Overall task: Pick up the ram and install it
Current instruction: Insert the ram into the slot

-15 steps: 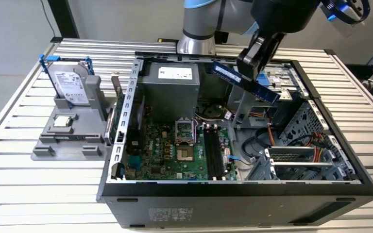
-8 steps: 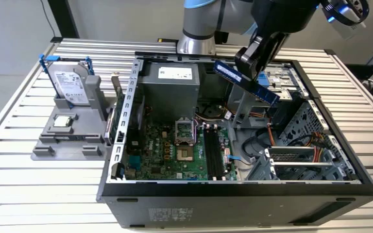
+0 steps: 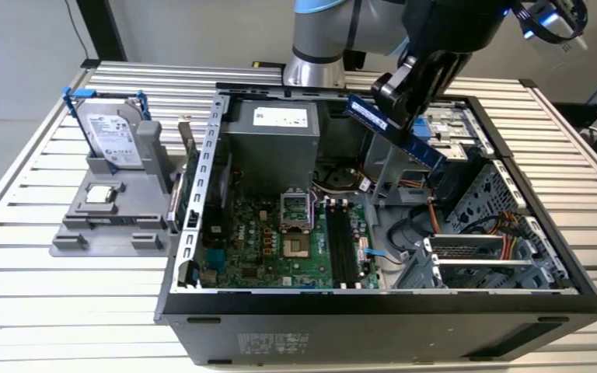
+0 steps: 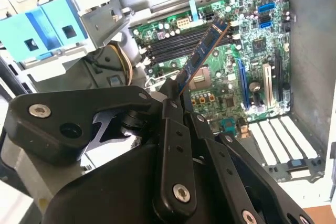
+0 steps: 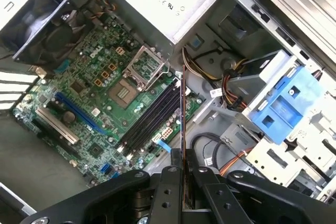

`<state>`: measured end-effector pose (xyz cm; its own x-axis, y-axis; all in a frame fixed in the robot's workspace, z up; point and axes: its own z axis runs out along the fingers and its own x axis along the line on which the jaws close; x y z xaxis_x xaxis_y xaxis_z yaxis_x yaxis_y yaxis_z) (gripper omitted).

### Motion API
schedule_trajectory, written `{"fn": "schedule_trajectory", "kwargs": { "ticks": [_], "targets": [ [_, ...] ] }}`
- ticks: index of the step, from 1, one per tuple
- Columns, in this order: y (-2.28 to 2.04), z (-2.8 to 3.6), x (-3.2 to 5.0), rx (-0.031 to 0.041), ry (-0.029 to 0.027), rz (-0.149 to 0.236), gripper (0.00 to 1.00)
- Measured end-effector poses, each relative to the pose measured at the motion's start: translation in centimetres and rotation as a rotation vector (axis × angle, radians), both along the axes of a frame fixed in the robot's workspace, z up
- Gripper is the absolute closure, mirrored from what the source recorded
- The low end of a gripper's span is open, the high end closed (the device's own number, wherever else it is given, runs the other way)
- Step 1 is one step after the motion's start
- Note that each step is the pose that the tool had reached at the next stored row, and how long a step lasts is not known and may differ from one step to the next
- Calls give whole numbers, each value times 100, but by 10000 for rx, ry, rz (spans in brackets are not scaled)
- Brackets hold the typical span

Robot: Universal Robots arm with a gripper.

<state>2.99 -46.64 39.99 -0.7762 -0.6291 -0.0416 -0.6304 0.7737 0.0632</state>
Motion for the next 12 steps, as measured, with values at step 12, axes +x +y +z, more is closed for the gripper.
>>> {"fn": "schedule_trajectory", "kwargs": {
  "ticks": [12],
  "targets": [
    [0,-1,0,2,0,-1304,100]
  ]
}}
